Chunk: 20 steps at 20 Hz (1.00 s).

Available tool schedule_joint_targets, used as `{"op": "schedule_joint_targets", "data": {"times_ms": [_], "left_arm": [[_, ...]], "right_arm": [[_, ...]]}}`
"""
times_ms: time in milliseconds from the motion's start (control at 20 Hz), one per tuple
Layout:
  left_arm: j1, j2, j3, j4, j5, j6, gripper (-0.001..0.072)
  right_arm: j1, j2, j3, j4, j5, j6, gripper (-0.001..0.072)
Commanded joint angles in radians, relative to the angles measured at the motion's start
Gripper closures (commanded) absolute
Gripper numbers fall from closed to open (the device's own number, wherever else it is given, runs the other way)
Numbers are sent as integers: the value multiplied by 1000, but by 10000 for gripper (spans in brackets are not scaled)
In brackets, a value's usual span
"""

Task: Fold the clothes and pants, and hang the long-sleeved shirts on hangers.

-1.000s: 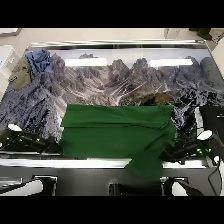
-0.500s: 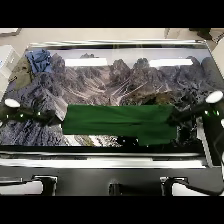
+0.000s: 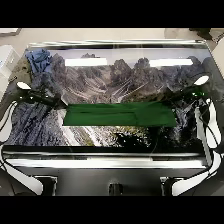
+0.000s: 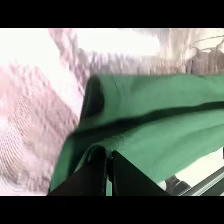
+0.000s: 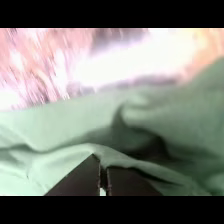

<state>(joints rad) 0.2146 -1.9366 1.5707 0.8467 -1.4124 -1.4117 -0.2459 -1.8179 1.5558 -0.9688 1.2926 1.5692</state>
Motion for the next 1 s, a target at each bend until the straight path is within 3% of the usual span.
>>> {"op": "schedule_joint_targets", "data": {"times_ms": [0, 50, 100, 150, 200, 250, 300, 350, 400, 650, 950], "left_arm": [[-18, -79, 50, 5, -13, -24, 677], [-21, -84, 50, 2, -12, -37, 667], [-21, -80, 51, -11, -13, -33, 573], [-16, -72, 56, -35, -25, -32, 372], [-6, -65, 72, -47, -57, -31, 177], [10, -54, 98, -43, -108, -24, 103], [34, -37, 126, -34, -158, -12, 102], [56, -18, 141, -16, -193, -9, 86], [84, 9, 146, 8, -220, -11, -12], [151, 134, 146, 44, -283, -82, -11], [40, 279, 146, 43, -282, -85, -10]], "right_arm": [[2, -62, 22, 45, -24, 13, 679], [2, -68, 22, 51, -16, 16, 678], [2, -68, 22, 64, -11, 16, 678], [-2, -65, 30, 78, -7, 16, 651], [-15, -57, 51, 85, 15, 16, 538], [-35, -45, 79, 89, 48, 2, 347], [-75, -32, 113, 84, 96, -53, 128], [-122, -21, 134, 79, 146, -80, 41], [-182, -17, 136, 76, 192, -78, 22], [-330, -50, 6, 8, 282, -124, -3], [-289, -162, -61, 196, 239, -278, -5]]}}
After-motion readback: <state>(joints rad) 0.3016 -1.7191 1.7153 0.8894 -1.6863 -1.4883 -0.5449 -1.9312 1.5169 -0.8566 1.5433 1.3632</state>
